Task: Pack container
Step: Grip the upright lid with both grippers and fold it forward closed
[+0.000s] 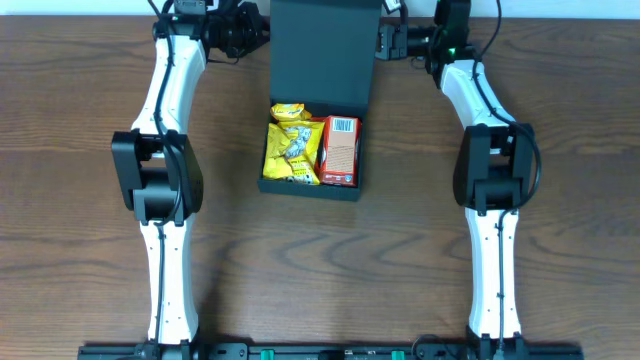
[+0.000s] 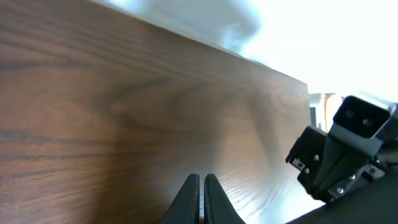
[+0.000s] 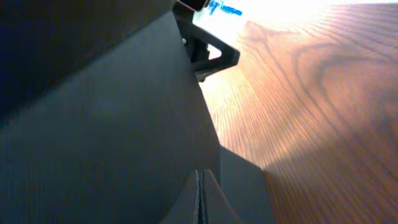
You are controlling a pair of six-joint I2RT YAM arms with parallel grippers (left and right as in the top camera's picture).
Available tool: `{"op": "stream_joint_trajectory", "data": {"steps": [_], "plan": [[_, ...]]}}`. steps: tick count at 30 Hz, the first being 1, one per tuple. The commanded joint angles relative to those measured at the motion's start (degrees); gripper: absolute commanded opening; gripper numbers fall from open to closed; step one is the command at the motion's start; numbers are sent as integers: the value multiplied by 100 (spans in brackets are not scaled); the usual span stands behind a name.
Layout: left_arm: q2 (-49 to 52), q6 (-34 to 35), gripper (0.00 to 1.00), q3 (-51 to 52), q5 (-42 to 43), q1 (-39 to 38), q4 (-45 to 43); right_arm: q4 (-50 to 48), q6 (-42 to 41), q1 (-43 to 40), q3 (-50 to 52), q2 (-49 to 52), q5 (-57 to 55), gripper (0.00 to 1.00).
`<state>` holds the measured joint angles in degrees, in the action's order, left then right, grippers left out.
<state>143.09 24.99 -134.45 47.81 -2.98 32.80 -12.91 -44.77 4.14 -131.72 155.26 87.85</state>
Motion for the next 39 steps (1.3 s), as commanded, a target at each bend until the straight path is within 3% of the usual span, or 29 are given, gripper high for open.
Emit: {"op": "stream_joint_trajectory", "data": {"steps": [1,7,14,20,24,33,39], "plan": [[-39,-232,6,-321,356,28,15,-861,-1644,76,-39,20,155,2],[-39,-275,6,-879,658,28,42,-4116,-4236,76,-39,20,153,2],[-39,-319,6,-1416,1303,28,44,-5779,-5818,96,-39,20,149,2],[-50,-319,6,-1471,2096,7,42,-5855,-5858,247,-39,-92,146,2],[-127,-393,6,-1471,2146,-4,184,-5873,-5851,334,-42,-188,146,2],[-962,-2382,6,-1471,1497,-66,2221,-5895,-5855,452,-42,-570,146,2],[-1342,-3152,6,-1471,824,-199,3213,-6052,-5847,466,-42,-1043,146,1]]}}
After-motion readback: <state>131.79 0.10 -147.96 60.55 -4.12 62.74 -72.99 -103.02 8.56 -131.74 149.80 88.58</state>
